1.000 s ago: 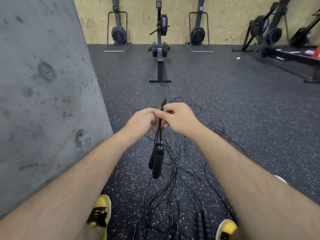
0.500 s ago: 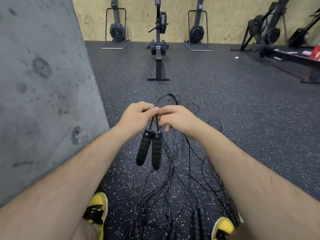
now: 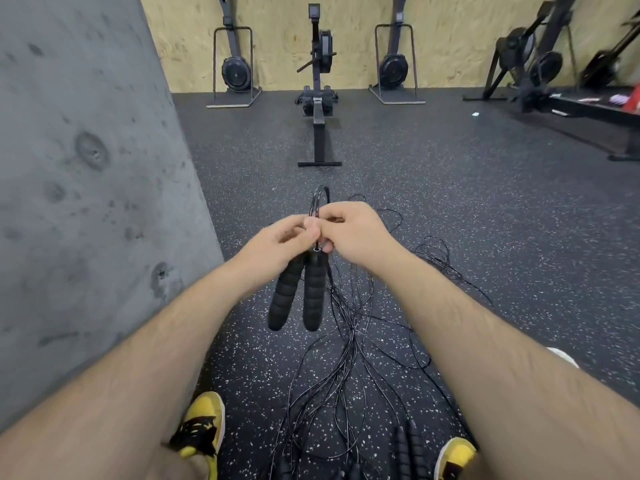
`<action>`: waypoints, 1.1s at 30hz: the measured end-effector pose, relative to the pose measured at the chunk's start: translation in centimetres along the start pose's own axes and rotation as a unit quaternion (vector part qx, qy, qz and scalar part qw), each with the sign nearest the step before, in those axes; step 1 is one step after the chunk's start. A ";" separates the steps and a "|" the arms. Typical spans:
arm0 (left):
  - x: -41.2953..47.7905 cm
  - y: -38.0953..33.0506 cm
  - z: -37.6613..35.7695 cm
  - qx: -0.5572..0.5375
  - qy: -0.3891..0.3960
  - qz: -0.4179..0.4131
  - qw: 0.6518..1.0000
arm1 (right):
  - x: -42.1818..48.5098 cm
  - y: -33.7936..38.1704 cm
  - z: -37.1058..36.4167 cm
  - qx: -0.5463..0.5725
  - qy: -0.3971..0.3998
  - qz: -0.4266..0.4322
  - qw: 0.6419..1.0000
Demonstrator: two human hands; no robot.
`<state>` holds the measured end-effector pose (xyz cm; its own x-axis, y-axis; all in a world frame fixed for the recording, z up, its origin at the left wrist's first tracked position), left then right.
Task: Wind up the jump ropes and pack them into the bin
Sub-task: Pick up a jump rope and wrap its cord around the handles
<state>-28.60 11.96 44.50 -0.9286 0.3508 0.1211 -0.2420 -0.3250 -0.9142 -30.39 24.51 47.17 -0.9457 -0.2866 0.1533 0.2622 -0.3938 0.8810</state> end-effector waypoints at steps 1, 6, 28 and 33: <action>-0.2 0.7 -0.3 0.020 0.021 0.018 0.999 | 0.1 0.2 0.2 0.007 -0.005 0.004 1.000; -0.3 1.6 -0.3 0.064 0.006 0.038 0.997 | 0.3 0.1 0.3 0.016 -0.015 0.009 1.000; -0.3 1.5 3.7 0.184 -0.190 0.143 0.954 | -2.5 -0.4 -1.6 -0.383 -0.029 -0.044 0.922; -1.5 -3.6 3.8 0.386 -0.195 -0.062 0.899 | -2.5 -0.8 0.3 -0.420 0.001 -0.027 0.907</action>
<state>-27.43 9.25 49.13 -0.8722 0.1403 0.4687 -0.3344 -0.8702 -0.3618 -28.32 25.75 46.26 -0.9613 -0.2483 0.1193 0.2703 -0.9336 0.2350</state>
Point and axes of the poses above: each hand's wrist, its own x-axis towards the middle knuckle, its own z-axis out of the back of the hand, y = z × x, the point moved 9 cm from there along x, towards the middle knuckle, and after that the axes turned 5 degrees about y, right-handed, at the moved point
